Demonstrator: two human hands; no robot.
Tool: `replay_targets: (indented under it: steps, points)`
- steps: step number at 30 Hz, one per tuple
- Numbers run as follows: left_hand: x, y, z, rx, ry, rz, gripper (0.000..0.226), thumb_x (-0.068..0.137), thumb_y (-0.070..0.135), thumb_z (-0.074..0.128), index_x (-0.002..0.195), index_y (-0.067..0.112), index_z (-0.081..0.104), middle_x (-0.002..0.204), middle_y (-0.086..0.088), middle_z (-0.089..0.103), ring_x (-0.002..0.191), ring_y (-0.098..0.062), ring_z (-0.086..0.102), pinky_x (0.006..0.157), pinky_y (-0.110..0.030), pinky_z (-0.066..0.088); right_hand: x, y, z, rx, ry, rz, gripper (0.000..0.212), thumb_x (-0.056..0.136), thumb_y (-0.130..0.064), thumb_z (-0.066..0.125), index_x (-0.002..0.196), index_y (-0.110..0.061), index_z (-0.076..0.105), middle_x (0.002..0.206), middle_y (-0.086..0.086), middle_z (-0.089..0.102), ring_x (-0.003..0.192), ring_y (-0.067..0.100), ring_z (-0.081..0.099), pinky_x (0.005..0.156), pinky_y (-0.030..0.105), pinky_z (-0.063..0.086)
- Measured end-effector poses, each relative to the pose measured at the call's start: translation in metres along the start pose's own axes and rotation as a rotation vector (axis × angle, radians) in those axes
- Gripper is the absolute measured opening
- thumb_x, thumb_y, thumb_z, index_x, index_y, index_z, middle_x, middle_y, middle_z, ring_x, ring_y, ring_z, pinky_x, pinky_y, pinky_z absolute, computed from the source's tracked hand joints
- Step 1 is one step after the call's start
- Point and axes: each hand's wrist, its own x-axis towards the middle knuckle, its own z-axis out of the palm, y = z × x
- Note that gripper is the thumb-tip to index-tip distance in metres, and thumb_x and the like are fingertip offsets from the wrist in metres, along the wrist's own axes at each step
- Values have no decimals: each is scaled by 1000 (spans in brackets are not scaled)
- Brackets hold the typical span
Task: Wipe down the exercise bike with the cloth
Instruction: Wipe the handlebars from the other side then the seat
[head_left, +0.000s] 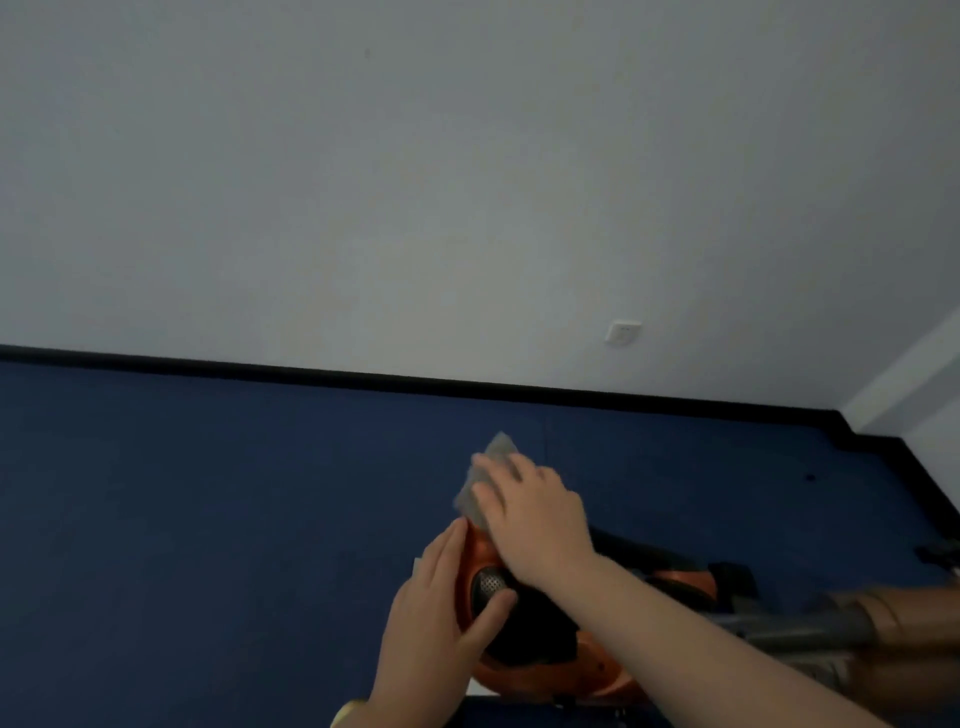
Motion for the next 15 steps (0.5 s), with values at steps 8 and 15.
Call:
replay_targets:
  steps: [8, 15]
  points:
    - [11, -14, -21, -70, -103, 108, 84, 65, 74, 62, 136, 49, 25, 137, 34, 30, 120, 18, 36, 93, -3, 35, 0, 59, -18, 54, -295, 182, 42, 103, -40, 22, 145, -36, 25, 147, 1, 43, 123, 27, 50, 97, 42, 43]
    - [35, -14, -34, -23, -232, 216, 107, 55, 74, 69, 141, 40, 17, 146, 25, 24, 134, 5, 26, 111, -20, 28, -6, -8, 6, 3, 101, 160, 51, 95, -56, 13, 134, -39, 41, 134, -5, 50, 120, 20, 47, 93, 39, 39]
